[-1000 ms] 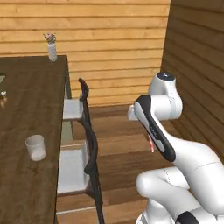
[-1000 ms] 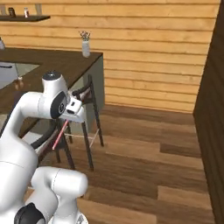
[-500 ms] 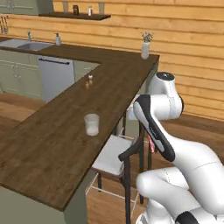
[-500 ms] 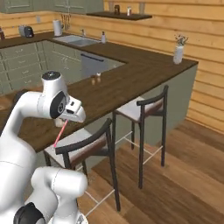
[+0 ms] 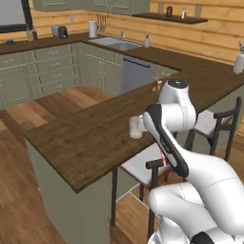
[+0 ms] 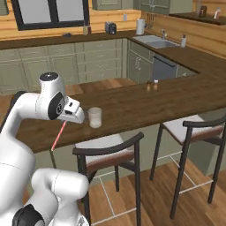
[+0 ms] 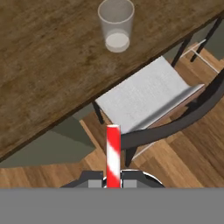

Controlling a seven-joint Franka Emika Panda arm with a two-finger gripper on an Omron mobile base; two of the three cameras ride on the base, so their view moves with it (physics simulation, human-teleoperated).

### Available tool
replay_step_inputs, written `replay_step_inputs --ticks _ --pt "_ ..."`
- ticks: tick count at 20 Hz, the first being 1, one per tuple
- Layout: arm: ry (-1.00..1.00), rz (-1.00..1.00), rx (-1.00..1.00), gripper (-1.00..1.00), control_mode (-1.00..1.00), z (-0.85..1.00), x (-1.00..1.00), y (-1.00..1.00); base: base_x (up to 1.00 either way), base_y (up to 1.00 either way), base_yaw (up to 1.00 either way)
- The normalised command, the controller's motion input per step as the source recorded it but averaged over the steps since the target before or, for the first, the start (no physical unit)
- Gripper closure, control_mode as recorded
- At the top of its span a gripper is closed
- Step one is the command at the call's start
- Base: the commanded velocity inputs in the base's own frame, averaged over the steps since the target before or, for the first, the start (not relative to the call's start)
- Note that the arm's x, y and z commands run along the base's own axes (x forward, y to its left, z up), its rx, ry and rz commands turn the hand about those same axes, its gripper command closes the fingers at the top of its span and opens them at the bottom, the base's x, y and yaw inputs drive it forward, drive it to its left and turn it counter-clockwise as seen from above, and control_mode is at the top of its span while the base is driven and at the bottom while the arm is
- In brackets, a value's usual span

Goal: Take a straw from the drawer in front and place it inside the glass cup on the dining counter.

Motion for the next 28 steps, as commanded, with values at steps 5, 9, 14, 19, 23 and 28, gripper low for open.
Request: replay_step_inputs --ticks 5,9,14,19,23,28 --pt "0.0 0.0 0.0 1.0 1.0 0.0 0.0 0.0 0.08 -0.81 0.61" --pt "0.0 0.0 0.0 1.0 1.0 0.0 0.0 0.0 0.22 -0.82 0.58" --pt "0.0 0.0 0.0 1.0 1.0 0.0 0.0 0.0 0.31 -0.86 0.53" --pt "0.0 0.0 0.0 1.0 1.0 0.0 0.0 0.0 0.14 -0.91 0.41" --pt "0.0 0.0 0.0 1.0 1.0 0.0 0.0 0.0 -0.09 -0.88 0.23" --pt "0.0 0.0 0.0 1.0 1.0 0.0 0.0 0.0 0.12 -0.43 0.08"
